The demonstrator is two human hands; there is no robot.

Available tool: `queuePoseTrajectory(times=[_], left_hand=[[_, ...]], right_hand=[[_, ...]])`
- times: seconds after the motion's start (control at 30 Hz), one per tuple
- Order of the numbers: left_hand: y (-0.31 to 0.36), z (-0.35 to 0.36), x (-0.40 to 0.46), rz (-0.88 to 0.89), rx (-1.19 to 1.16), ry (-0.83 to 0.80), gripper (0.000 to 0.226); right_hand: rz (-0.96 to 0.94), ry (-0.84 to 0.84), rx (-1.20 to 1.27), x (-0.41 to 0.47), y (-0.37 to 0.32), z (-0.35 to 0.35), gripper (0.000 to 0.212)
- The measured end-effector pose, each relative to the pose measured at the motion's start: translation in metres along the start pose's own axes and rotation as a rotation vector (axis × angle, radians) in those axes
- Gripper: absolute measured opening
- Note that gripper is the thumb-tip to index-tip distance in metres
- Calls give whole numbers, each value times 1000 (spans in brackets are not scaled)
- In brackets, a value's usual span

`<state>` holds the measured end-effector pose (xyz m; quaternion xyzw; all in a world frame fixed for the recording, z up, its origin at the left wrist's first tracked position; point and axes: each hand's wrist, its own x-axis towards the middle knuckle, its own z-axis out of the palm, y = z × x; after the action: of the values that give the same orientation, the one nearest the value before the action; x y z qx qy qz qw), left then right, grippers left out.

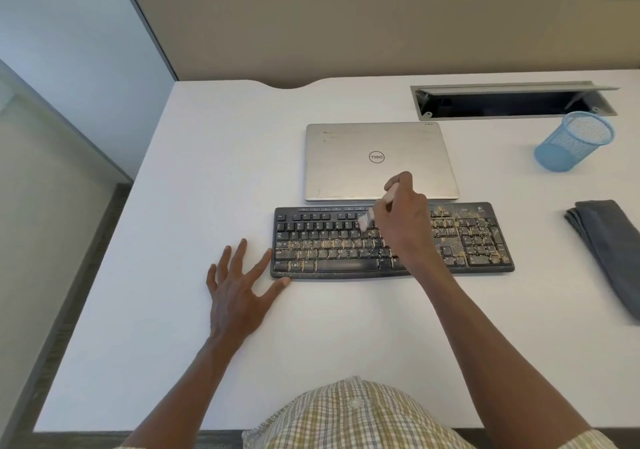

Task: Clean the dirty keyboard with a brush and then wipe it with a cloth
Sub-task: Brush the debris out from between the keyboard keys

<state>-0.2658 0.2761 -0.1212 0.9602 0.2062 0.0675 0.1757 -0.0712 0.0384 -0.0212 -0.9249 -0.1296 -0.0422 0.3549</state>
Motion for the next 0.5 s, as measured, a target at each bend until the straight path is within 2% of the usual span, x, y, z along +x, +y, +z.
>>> queuePoseTrajectory(times=[0.2, 0.33, 0.5], left_hand=[[-1, 1, 0, 2, 3, -4, 73], [-1, 2, 0, 2, 3, -3, 73], [-1, 3, 0, 4, -7, 11, 70]], right_hand=[[-10, -20, -13, -1, 3, -6, 19], [89, 71, 109, 3, 8, -15, 19], [91, 102, 109, -1, 13, -9, 18]])
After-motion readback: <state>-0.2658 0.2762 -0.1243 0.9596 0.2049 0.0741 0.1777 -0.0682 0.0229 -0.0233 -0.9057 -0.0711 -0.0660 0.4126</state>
